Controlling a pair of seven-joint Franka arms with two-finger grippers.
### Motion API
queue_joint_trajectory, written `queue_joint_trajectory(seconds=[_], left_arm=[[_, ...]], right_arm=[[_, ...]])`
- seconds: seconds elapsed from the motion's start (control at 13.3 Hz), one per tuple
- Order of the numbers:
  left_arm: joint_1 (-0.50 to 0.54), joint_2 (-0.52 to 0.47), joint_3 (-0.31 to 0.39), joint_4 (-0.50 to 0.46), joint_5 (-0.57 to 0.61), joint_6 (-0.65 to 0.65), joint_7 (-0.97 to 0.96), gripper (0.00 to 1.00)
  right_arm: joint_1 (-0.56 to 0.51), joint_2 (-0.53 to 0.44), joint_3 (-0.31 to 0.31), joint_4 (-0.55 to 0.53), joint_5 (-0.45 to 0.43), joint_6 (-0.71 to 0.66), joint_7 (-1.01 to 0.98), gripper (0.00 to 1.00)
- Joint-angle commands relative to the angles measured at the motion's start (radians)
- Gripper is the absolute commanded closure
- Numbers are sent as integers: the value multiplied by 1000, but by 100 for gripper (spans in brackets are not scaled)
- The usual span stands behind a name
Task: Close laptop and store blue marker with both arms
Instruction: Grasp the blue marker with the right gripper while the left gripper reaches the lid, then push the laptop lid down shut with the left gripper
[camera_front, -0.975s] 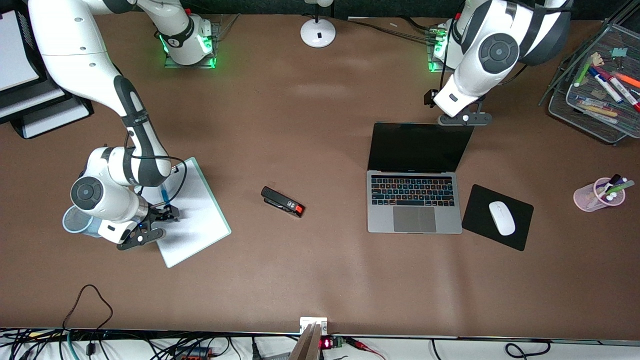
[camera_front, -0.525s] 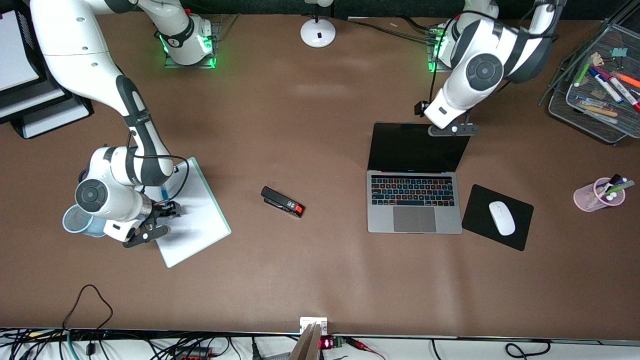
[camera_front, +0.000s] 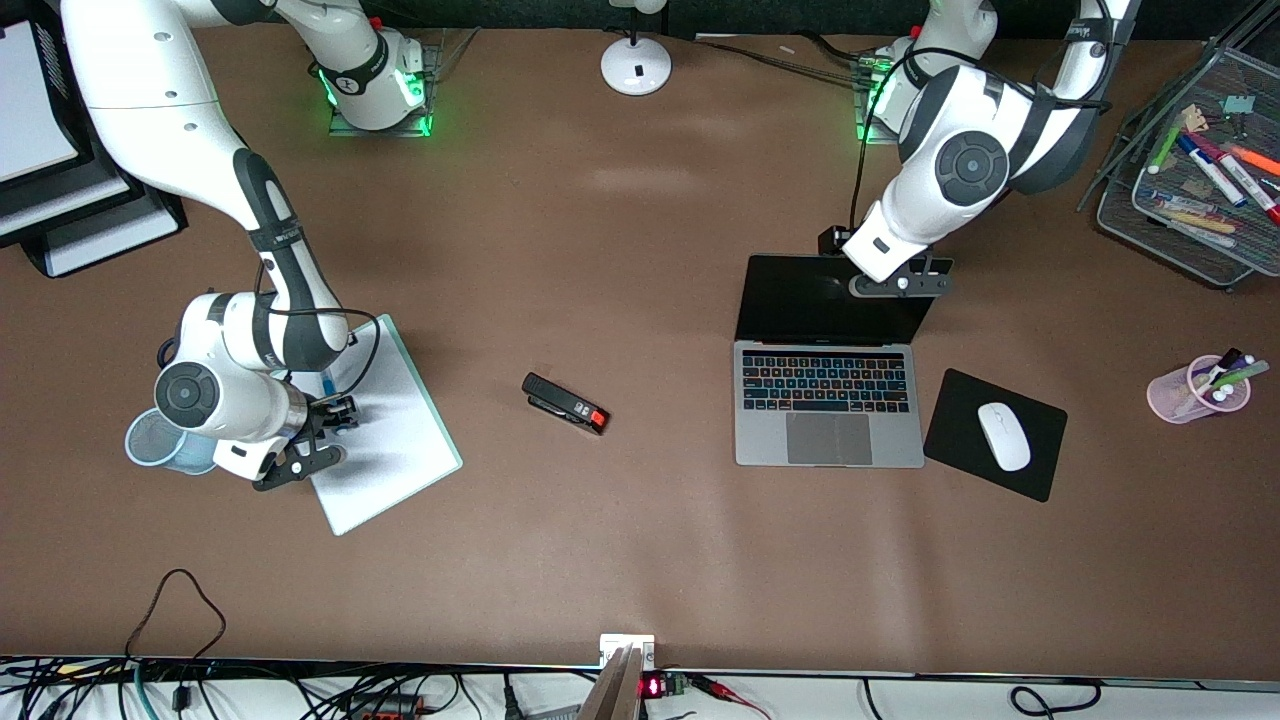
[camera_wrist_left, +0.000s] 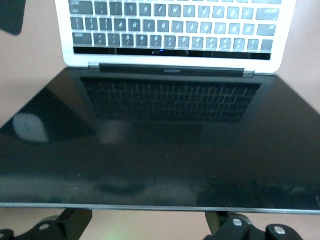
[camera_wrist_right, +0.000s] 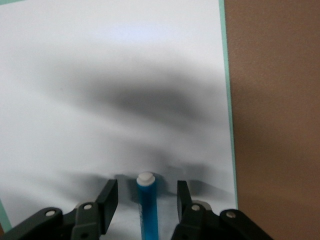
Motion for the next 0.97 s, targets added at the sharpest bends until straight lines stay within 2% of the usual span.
queue_joint_trajectory(seconds=[0.0, 0.07, 0.3, 0.67, 0.9], left_arm=[[9, 87, -3, 82, -5, 24, -4, 0], [9, 107, 0, 107, -5, 24, -4, 0], [12, 177, 1, 185, 36, 36, -4, 0], [11, 305, 27, 301, 41, 51, -4, 0], [9, 363, 44, 328, 76, 131, -4, 0]], right_arm=[[-6, -11, 3, 2, -4, -15, -20, 52], [-6, -11, 3, 2, -4, -15, -20, 53], [-6, -11, 3, 4, -4, -15, -19, 64], [-6, -8, 3, 4, 0, -11, -19, 65], [-6, -6, 3, 5, 0, -10, -19, 65]])
